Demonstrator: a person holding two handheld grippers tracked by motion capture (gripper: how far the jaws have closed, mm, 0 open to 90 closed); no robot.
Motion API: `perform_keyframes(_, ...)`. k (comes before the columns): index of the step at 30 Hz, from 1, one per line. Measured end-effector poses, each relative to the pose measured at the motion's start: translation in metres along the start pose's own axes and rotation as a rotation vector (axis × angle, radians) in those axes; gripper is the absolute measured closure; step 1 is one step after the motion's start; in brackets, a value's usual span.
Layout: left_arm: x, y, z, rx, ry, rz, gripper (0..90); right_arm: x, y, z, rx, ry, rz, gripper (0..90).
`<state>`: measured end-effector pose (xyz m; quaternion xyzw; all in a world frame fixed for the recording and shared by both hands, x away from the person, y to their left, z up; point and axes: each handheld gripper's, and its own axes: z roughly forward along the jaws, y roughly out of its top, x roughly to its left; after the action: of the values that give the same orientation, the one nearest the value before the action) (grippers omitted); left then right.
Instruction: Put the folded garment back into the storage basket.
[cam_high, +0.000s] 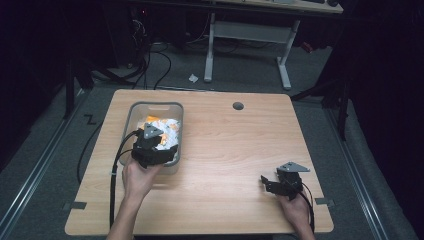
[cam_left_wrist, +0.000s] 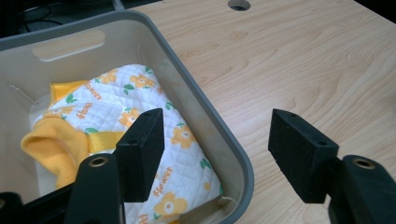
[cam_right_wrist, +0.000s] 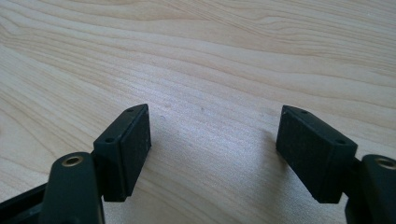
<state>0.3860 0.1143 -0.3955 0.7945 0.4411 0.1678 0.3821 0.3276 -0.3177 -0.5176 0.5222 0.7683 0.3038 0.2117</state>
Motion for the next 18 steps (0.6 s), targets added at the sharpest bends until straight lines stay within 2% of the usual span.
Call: perform_keyframes(18, -0.015, 0.0, -0.002, -0.013, -0.054, 0.023, 36.4, 0.0, 0.0, 0.0, 0.0, 0.0, 0.0, 26.4)
